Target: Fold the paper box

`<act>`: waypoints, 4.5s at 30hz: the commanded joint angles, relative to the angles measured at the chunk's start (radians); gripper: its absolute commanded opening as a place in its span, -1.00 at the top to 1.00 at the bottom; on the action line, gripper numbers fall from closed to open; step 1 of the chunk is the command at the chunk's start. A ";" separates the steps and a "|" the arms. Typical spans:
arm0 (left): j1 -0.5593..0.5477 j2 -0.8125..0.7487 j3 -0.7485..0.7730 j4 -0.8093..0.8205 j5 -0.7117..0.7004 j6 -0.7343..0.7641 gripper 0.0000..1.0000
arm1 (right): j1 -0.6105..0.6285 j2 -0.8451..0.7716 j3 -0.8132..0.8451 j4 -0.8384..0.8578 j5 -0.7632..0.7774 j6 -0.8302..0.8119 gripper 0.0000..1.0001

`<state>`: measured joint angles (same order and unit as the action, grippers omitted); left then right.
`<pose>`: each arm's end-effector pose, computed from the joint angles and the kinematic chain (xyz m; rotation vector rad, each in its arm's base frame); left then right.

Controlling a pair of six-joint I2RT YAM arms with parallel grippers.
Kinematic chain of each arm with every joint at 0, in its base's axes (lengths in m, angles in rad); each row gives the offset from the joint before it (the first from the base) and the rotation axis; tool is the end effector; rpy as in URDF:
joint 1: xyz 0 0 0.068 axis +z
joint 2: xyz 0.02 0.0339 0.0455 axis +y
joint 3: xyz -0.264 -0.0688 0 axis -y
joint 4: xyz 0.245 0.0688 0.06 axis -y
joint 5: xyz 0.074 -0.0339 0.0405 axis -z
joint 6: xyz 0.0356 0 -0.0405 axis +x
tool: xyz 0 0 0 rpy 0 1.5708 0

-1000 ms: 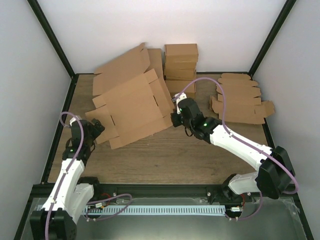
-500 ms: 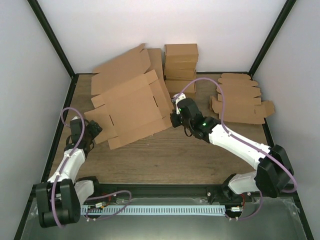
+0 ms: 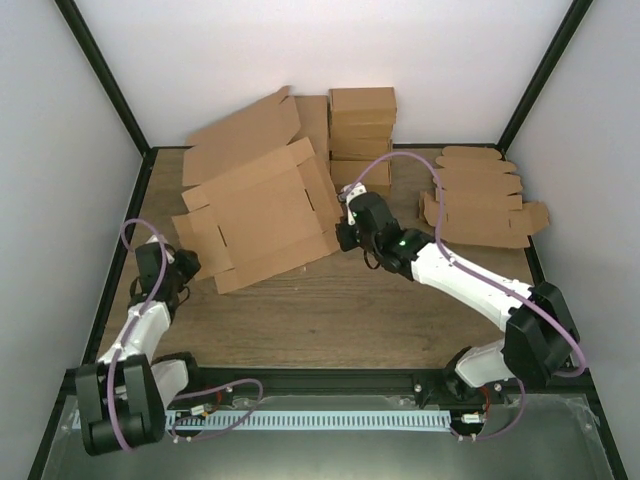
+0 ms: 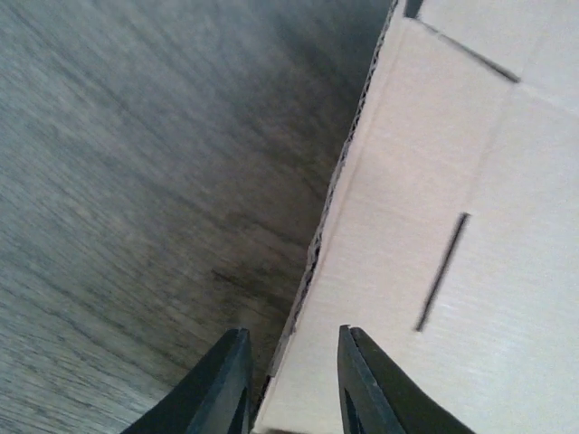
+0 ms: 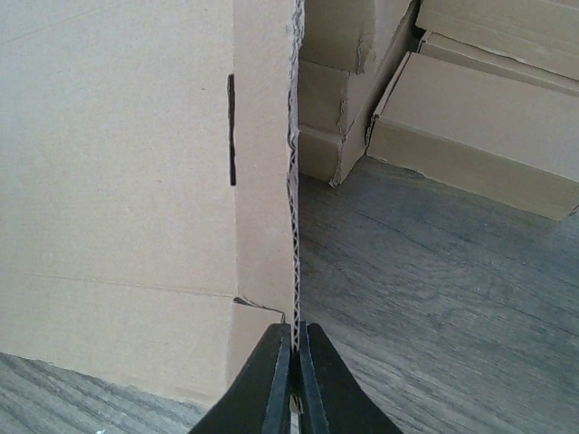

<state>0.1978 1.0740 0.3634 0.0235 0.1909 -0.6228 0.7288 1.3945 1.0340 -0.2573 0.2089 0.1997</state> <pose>0.2006 0.0333 0.1621 -0.8143 2.1306 -0.4406 0.2383 0.2028 0.2801 -0.4574 2.1407 0.3003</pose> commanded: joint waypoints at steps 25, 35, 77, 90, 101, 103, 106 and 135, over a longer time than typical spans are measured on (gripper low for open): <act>-0.017 -0.598 0.145 -0.565 0.331 -0.212 0.93 | -0.021 0.278 0.458 -0.138 -0.056 0.001 -0.20; -0.021 -0.593 0.352 -0.633 0.242 -0.204 0.92 | -0.022 0.169 0.400 -0.220 -0.054 0.078 -0.99; -0.029 -0.665 0.297 -0.568 0.258 -0.295 0.91 | 0.070 0.130 -0.136 0.624 -0.421 1.121 -0.44; -0.035 -0.669 0.323 -0.601 0.184 -0.242 -0.09 | 0.070 0.114 -0.053 0.547 -0.402 1.006 0.99; -0.046 -0.597 0.625 -0.716 -0.072 0.031 -1.00 | 0.070 -0.004 0.028 0.324 -0.355 0.757 0.99; -0.046 -0.579 0.636 -0.711 -0.070 0.057 -1.00 | 0.069 -0.033 0.037 0.279 -0.376 0.714 0.99; -0.046 -0.548 0.639 -0.704 -0.052 0.092 -1.00 | 0.069 -0.079 0.040 0.186 -0.421 0.654 0.99; -0.045 -0.391 0.394 -0.544 0.178 0.141 -1.00 | -0.006 -0.383 -0.088 -0.576 -0.068 0.610 0.93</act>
<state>0.1543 0.6964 0.7967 -0.5884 0.3119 -0.4934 0.7296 1.0199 0.9325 -0.7765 0.0280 0.7902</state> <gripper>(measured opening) 0.999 0.038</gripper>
